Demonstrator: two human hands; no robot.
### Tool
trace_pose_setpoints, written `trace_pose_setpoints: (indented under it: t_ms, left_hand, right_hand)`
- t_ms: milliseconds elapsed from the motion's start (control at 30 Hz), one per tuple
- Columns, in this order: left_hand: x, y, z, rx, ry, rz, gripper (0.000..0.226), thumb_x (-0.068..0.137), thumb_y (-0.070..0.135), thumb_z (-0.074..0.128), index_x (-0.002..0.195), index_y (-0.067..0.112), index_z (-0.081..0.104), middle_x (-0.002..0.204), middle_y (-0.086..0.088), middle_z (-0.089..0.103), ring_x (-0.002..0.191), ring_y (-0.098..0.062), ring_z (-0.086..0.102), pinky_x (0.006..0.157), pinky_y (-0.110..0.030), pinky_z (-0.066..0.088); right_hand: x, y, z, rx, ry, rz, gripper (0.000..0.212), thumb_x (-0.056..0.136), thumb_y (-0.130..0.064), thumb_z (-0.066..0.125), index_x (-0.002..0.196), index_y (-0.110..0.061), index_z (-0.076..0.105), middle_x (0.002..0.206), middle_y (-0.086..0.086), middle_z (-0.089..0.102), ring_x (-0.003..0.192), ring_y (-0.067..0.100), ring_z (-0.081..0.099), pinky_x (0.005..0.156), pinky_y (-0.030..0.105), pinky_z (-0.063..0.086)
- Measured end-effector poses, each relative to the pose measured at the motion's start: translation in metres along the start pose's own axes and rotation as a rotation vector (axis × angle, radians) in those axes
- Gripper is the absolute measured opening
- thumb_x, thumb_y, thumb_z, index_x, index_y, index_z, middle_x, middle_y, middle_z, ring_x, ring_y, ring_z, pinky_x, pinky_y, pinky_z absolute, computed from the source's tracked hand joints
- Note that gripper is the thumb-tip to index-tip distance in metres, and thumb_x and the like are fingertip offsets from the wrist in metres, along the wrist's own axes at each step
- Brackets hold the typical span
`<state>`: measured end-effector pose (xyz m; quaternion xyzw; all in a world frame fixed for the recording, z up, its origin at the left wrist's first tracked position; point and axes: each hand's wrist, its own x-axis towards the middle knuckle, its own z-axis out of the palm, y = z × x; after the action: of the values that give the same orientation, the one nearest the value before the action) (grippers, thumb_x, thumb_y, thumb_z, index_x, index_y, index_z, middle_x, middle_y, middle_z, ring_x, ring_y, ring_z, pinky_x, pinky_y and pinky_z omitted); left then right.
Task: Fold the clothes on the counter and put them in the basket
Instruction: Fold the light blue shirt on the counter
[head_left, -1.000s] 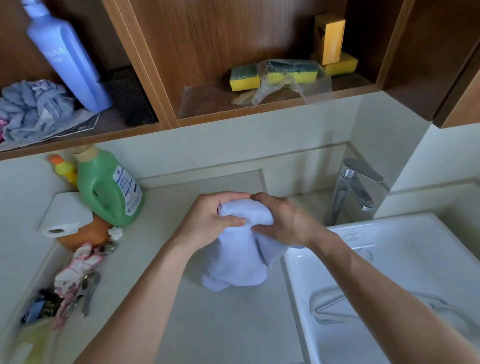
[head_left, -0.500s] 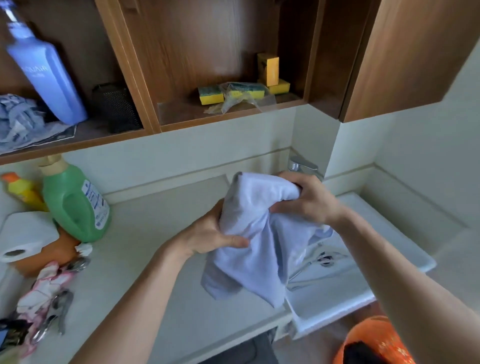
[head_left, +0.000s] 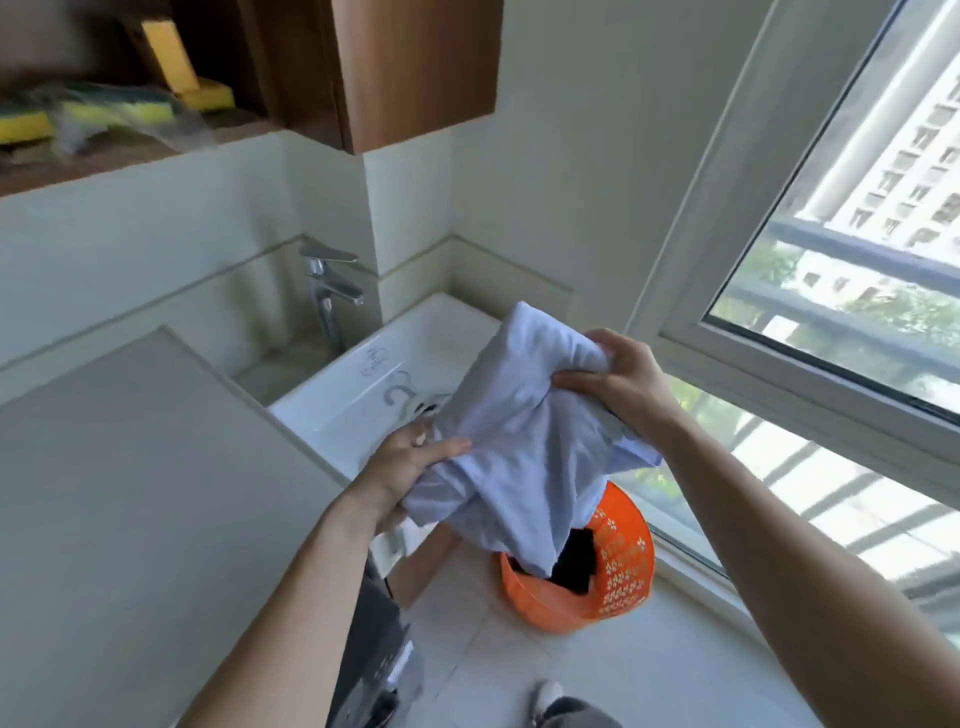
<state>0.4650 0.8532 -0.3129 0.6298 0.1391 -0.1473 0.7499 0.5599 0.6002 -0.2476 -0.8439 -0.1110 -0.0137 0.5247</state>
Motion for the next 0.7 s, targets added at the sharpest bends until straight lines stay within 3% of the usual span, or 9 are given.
trace_pose_setpoints:
  t_ms: [100, 200, 267, 367, 433, 500, 567, 700]
  left_hand:
    - [0.019, 0.003, 0.03, -0.199, 0.04, -0.06, 0.047, 0.082, 0.038, 0.072, 0.116, 0.006, 0.07, 0.117, -0.02, 0.069, 0.094, -0.03, 0.071, 0.076, -0.036, 0.057]
    - [0.042, 0.0, 0.065, -0.414, 0.013, -0.065, 0.078, 0.082, 0.075, 0.046, 0.123, 0.013, 0.07, 0.127, -0.021, 0.065, 0.116, -0.036, 0.062, 0.1, -0.049, 0.044]
    - [0.057, 0.002, 0.102, -0.48, -0.067, -0.034, 0.091, 0.075, 0.083, 0.038, 0.124, 0.014, 0.07, 0.127, -0.022, 0.064, 0.114, -0.035, 0.062, 0.095, -0.048, 0.048]
    - [0.081, -0.001, 0.17, -0.31, -0.051, -0.003, 0.057, 0.091, 0.058, 0.043, 0.11, 0.014, 0.074, 0.104, -0.011, 0.075, 0.092, -0.025, 0.073, 0.067, -0.033, 0.058]
    - [0.105, -0.007, 0.197, -0.173, 0.056, 0.015, 0.022, 0.091, 0.02, 0.066, 0.109, 0.009, 0.071, 0.106, -0.011, 0.075, 0.1, -0.029, 0.071, 0.072, -0.033, 0.058]
    - [0.133, -0.016, 0.21, -0.05, 0.177, 0.034, 0.036, 0.076, -0.001, 0.079, 0.11, 0.007, 0.071, 0.107, -0.01, 0.075, 0.106, -0.03, 0.07, 0.08, -0.035, 0.057]
    - [0.152, -0.02, 0.216, 0.017, 0.274, 0.055, 0.046, 0.069, -0.005, 0.084, 0.111, 0.009, 0.07, 0.105, -0.005, 0.076, 0.102, -0.024, 0.072, 0.084, -0.038, 0.058]
    - [0.205, -0.032, 0.215, 0.167, 0.377, 0.026, 0.074, 0.055, 0.02, 0.094, 0.121, 0.02, 0.061, 0.111, 0.003, 0.072, 0.102, -0.015, 0.07, 0.089, -0.04, 0.057]
  right_hand:
    - [-0.01, 0.035, -0.029, 0.007, 0.171, 0.077, 0.031, 0.07, -0.026, 0.088, 0.092, -0.019, 0.068, 0.083, 0.0, 0.071, 0.07, 0.002, 0.06, 0.063, 0.018, 0.048]
    - [-0.011, 0.074, -0.058, 0.023, 0.326, 0.176, 0.035, 0.072, -0.031, 0.083, 0.099, -0.02, 0.064, 0.089, -0.004, 0.069, 0.083, 0.007, 0.065, 0.073, 0.032, 0.053]
    - [-0.008, 0.101, -0.079, 0.055, 0.393, 0.224, 0.035, 0.073, -0.033, 0.08, 0.101, -0.023, 0.062, 0.091, -0.009, 0.068, 0.087, 0.009, 0.065, 0.078, 0.036, 0.054]
    - [0.0, 0.146, -0.103, 0.104, 0.425, 0.295, 0.032, 0.073, -0.036, 0.076, 0.099, -0.029, 0.06, 0.092, -0.013, 0.066, 0.089, 0.008, 0.064, 0.083, 0.04, 0.054]
    - [0.005, 0.172, -0.115, 0.162, 0.399, 0.326, 0.031, 0.074, -0.037, 0.075, 0.099, -0.032, 0.058, 0.093, -0.013, 0.066, 0.089, 0.006, 0.065, 0.083, 0.039, 0.055]
    - [0.013, 0.196, -0.127, 0.214, 0.355, 0.363, 0.034, 0.076, -0.039, 0.074, 0.103, -0.029, 0.057, 0.096, -0.011, 0.066, 0.092, 0.008, 0.066, 0.083, 0.038, 0.055]
    - [0.018, 0.214, -0.135, 0.257, 0.3, 0.387, 0.041, 0.079, -0.041, 0.073, 0.11, -0.023, 0.054, 0.103, -0.005, 0.064, 0.097, 0.01, 0.065, 0.084, 0.037, 0.055]
    - [0.024, 0.261, -0.135, 0.309, 0.279, 0.518, 0.054, 0.08, -0.047, 0.074, 0.114, -0.023, 0.039, 0.109, 0.003, 0.062, 0.097, 0.013, 0.066, 0.086, 0.039, 0.056]
